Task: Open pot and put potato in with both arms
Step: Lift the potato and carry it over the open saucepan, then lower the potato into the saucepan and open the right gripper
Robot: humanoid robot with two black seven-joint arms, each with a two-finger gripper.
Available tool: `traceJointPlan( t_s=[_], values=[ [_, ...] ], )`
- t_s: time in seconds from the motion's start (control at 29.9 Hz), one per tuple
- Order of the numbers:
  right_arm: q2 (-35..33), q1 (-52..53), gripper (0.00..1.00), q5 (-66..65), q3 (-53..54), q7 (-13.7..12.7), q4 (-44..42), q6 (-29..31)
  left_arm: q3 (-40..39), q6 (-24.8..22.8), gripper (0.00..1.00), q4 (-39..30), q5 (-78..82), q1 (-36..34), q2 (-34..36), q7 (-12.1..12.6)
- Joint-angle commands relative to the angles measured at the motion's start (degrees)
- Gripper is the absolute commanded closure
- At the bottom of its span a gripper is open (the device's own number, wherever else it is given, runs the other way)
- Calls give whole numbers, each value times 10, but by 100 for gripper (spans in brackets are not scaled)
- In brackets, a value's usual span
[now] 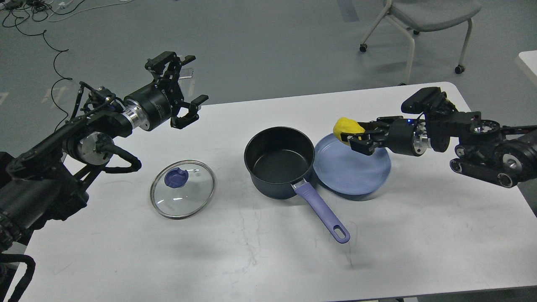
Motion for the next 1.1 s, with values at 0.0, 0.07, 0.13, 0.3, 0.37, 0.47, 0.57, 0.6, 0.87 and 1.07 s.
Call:
traceJointPlan(
  t_s=[0.0, 0.07, 0.13, 0.3, 0.37, 0.47, 0.57, 0.6, 0.87, 1.07],
  values=[
    [43, 20, 50, 7, 16, 0, 11, -10, -3, 2, 2, -1, -1, 1, -6, -3],
    [66, 35, 50, 9, 14, 0, 8, -10, -7, 1, 2, -1, 0, 2, -6, -3],
    [90, 35, 49, 10, 13, 0, 5, -10, -7, 2, 2, -1, 1, 2, -5, -4],
    [153, 26, 22, 10, -10, 0, 0, -11, -7, 1, 2, -1, 2, 11, 2, -5],
    [166, 21, 1, 10, -14, 0, -9, -11, -7, 1, 2, -1, 2, 14, 5, -5],
    [168, 19, 0, 10, -17, -2, -11, -8, -7, 1, 2, -1, 2, 15, 10, -6],
    [165, 18, 0, 13, -15, -3, -12, -8, -7, -1, 2, -1, 2, 19, 13, -6],
    [164, 16, 0, 23, -13, -3, -12, -8, -7, -1, 2, 0, 2, 19, 12, -6],
    [156, 11, 0, 178, 85, -5, -32, -6, -55, 2, 2, 0, -1, 26, -12, -6],
    [154, -10, 0, 499, 233, -28, -16, 34, -84, 2, 2, 1, 0, 40, -23, -10]
  ],
)
